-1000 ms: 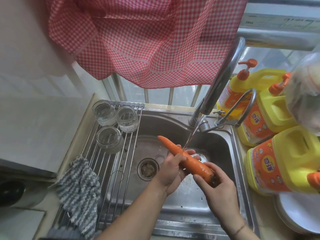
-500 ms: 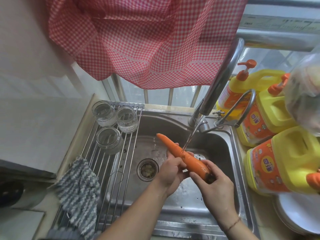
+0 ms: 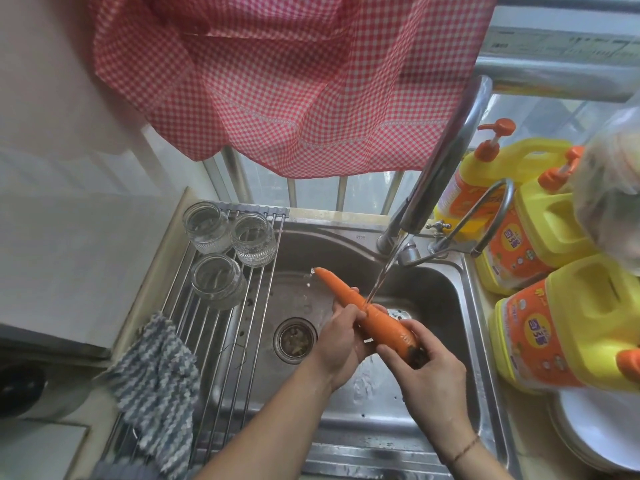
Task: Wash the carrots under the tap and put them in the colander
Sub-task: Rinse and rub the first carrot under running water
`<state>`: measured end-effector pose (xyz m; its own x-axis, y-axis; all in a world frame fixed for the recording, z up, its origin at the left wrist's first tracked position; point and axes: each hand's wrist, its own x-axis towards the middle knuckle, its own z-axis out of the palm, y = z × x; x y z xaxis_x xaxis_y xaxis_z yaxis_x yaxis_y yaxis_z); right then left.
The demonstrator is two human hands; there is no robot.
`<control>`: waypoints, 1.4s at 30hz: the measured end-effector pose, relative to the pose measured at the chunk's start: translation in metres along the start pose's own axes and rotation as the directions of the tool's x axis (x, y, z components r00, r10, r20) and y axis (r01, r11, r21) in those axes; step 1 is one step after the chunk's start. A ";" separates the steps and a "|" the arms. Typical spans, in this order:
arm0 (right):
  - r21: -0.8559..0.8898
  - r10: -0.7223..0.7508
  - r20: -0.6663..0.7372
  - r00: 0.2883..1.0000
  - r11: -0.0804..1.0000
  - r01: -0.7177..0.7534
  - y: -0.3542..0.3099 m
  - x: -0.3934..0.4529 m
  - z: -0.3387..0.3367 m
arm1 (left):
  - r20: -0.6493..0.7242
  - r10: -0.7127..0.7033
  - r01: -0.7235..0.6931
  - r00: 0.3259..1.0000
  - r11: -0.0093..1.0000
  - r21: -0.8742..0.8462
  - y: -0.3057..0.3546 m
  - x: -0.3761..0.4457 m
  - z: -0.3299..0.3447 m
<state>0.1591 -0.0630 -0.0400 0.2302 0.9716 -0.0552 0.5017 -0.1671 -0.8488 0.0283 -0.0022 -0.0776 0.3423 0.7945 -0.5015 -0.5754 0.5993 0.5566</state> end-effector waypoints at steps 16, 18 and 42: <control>-0.110 -0.037 0.049 0.998 0.993 0.042 -0.001 -0.003 0.003 | -0.185 -0.109 0.123 0.977 0.990 0.068 0.009 0.000 0.011; -0.105 -0.042 0.054 0.998 0.993 0.048 -0.001 -0.005 0.004 | -0.224 -0.131 0.147 0.966 0.988 0.054 0.008 0.001 0.012; -0.115 -0.064 0.016 0.998 0.991 0.066 -0.005 0.013 0.006 | -0.059 -0.053 0.054 0.997 0.999 0.007 0.019 -0.005 0.005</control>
<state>0.1543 -0.0485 -0.0393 0.1839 0.9829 -0.0088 0.6081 -0.1209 -0.7846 0.0190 0.0054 -0.0615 0.3277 0.7544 -0.5688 -0.5507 0.6417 0.5338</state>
